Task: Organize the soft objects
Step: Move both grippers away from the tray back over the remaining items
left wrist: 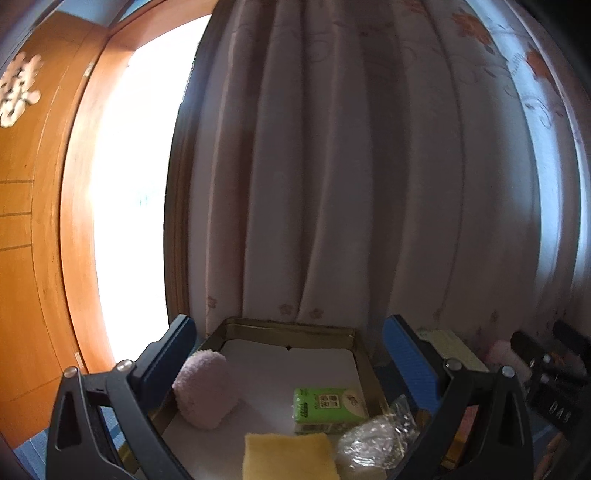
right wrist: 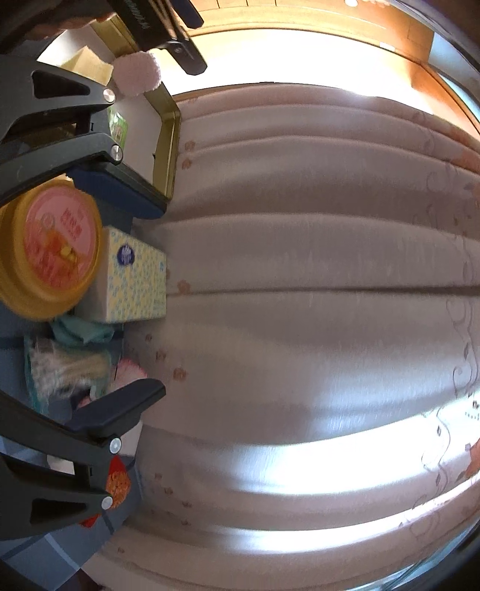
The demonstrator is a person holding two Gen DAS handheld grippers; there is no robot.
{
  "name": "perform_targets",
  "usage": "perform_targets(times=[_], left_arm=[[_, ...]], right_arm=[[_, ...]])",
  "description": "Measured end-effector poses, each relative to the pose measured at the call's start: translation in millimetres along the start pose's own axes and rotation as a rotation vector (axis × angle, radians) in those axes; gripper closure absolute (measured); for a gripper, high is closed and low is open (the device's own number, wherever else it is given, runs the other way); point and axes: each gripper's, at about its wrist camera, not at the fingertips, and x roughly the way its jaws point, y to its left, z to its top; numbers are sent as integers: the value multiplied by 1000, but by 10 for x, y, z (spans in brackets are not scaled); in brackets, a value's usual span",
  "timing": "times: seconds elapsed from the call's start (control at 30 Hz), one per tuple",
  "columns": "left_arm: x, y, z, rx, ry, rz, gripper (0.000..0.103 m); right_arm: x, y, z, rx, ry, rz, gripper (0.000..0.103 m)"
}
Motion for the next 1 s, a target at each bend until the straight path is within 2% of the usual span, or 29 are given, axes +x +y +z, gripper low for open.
perform_targets(times=[0.33, 0.53, 0.67, 0.8, 1.0], left_arm=[[-16, -258, -72, 72, 13, 4, 0], [-35, -390, -95, 48, 63, -33, 0], [-24, -536, -133, 77, 104, -36, 0], [-40, -631, -154, 98, 118, -44, 0], [-56, -687, -156, 68, 129, -33, 0]], right_arm=[[-113, -343, -4, -16, -25, -58, 13], [-169, -574, -7, -22, -32, -94, 13], [-200, -737, -15, -27, -29, -132, 13], [-237, -934, -16, -14, -32, -167, 13], [-268, -1225, -20, 9, -33, -221, 13]])
